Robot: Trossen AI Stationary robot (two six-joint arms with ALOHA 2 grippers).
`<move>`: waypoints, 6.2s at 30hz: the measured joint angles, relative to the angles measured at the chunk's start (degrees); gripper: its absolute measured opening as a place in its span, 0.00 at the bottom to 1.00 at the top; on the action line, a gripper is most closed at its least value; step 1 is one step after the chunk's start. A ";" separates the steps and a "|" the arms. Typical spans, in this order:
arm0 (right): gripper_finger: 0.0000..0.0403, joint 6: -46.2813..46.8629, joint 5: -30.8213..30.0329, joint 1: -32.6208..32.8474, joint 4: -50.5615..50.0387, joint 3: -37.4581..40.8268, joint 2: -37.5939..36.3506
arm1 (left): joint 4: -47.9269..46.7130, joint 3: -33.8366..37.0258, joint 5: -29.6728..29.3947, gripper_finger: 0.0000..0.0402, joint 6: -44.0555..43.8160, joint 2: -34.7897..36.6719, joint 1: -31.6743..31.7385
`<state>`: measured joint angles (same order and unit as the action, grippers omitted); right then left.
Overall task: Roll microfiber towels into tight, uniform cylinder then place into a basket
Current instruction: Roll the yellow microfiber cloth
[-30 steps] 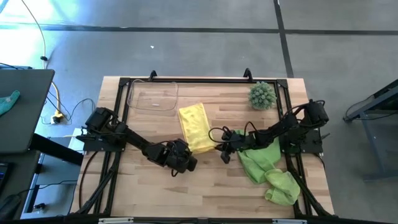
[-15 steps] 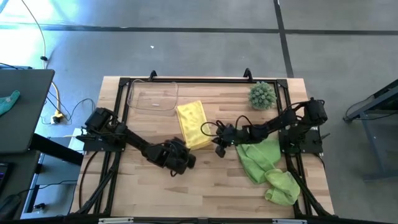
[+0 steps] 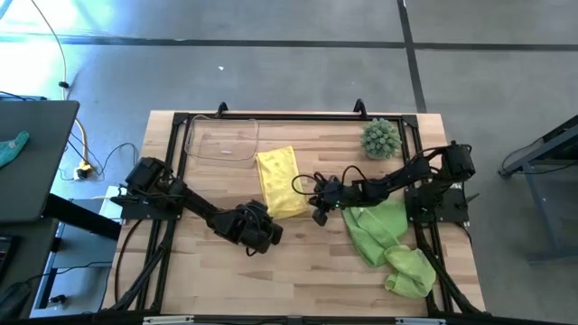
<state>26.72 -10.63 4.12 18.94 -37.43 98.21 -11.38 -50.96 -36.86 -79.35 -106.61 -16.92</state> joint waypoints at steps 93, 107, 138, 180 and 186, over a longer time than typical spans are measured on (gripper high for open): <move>0.19 -1.24 0.64 0.76 16.28 -0.04 12.04 | -0.78 -0.15 13.97 0.40 67.40 2.54 9.68; 0.19 -18.02 9.14 3.44 4.05 0.20 1.30 | -0.99 -0.15 22.08 0.05 67.89 2.13 11.66; 0.37 -32.50 -0.46 5.29 7.41 -2.22 8.16 | 2.55 -0.01 25.94 0.02 65.73 1.92 11.55; 0.00 12.46 25.41 2.87 -7.75 -10.68 9.02 | 4.36 0.02 44.87 0.02 34.37 3.80 12.07; 0.00 15.52 27.64 2.55 -7.15 -10.38 8.94 | 5.49 0.06 45.90 0.02 32.37 4.62 11.97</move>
<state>42.24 17.01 6.67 11.79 -47.81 107.15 -5.89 -50.90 9.04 -46.98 -101.99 -4.95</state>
